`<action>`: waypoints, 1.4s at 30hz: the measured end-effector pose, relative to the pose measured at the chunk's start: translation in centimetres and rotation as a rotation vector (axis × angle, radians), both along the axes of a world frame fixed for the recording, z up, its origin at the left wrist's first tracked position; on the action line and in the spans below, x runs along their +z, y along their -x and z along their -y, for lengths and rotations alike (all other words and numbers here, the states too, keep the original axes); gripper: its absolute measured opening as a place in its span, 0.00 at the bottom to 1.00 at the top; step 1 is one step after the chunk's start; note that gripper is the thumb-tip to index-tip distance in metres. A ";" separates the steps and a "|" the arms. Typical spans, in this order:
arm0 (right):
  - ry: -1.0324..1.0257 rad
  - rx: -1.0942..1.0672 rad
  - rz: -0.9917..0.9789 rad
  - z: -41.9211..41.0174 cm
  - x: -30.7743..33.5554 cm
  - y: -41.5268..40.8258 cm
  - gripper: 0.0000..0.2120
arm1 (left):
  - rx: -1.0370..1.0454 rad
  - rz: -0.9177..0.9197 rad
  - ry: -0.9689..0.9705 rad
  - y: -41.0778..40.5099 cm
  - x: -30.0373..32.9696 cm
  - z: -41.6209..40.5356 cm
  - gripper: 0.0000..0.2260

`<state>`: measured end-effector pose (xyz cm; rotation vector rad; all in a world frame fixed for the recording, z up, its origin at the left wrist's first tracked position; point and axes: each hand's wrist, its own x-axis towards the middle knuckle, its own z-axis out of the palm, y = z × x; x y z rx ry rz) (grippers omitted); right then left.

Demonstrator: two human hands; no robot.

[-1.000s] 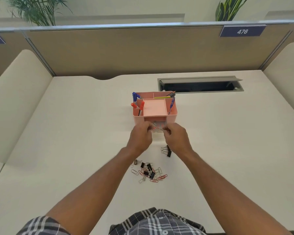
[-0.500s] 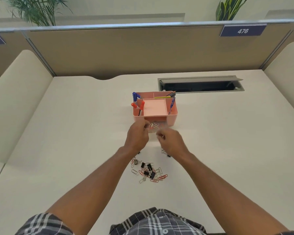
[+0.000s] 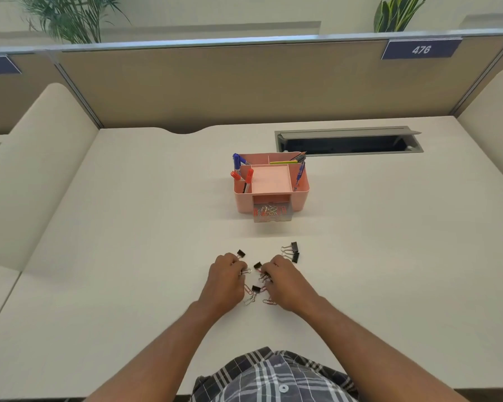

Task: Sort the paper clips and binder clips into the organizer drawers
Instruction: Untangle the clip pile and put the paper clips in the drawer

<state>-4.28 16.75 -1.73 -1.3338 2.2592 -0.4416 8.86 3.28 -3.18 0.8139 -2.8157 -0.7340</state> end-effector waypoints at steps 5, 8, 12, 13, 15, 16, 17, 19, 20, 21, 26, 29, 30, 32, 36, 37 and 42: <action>0.009 -0.099 0.043 0.1 0.3 0.8 0.09 | -0.027 -0.024 -0.012 0.8 0.4 -0.3 0.08; 0.016 -0.148 0.074 0.3 0.9 1.5 0.07 | -0.022 -0.040 -0.019 1.2 0.3 -0.5 0.09; 0.049 -0.253 0.164 0.4 1.8 2.9 0.07 | -0.029 -0.029 -0.008 1.7 0.2 -0.6 0.11; 0.046 -0.275 0.190 0.3 1.9 3.2 0.07 | -0.029 -0.033 0.005 1.9 0.2 -0.6 0.11; 0.043 -0.317 0.234 0.1 2.2 3.8 0.08 | -0.028 -0.040 0.031 2.2 0.2 -0.8 0.11; 0.043 -0.331 0.247 0.0 2.2 4.0 0.08 | -0.034 -0.041 0.038 2.3 0.3 -0.9 0.11; 0.040 -0.338 0.253 -0.1 2.3 4.1 0.08 | -0.048 -0.042 0.046 2.5 0.3 -1.1 0.11; 0.024 -0.338 0.249 -0.2 2.4 4.3 0.08 | -0.078 -0.032 0.066 2.7 0.3 -1.4 0.09; 0.017 -0.332 0.239 -0.3 2.4 4.3 0.09 | -0.084 -0.021 0.074 2.8 0.2 -1.6 0.08; 0.012 -0.326 0.228 -0.3 2.4 4.2 0.09 | -0.081 -0.010 0.077 2.9 0.1 -1.7 0.07; 0.015 -0.301 0.155 -0.5 2.2 4.3 0.09 | -0.076 -0.012 0.103 3.0 -0.2 -2.1 0.05; 0.016 -0.353 0.126 -0.7 2.2 4.7 0.09 | -0.089 -0.024 0.128 3.0 -0.1 -2.2 0.07; 0.012 -0.367 0.107 -0.8 2.2 4.9 0.09 | -0.091 -0.026 0.133 3.0 -0.1 -2.2 0.08; -0.012 -0.370 0.080 -1.0 2.1 5.2 0.09 | -0.094 -0.026 0.139 2.9 -0.1 -2.2 0.08; -0.054 -0.361 0.026 -1.1 1.9 5.8 0.08 | -0.089 -0.025 0.146 2.8 -0.2 -2.3 0.06; -0.054 -0.356 0.009 -1.1 1.9 5.9 0.08 | -0.085 -0.015 0.152 2.8 -0.3 -2.3 0.06; -0.011 -0.337 -0.089 -1.0 2.5 5.2 0.08 | -0.089 0.019 0.162 2.9 -0.3 -2.2 0.02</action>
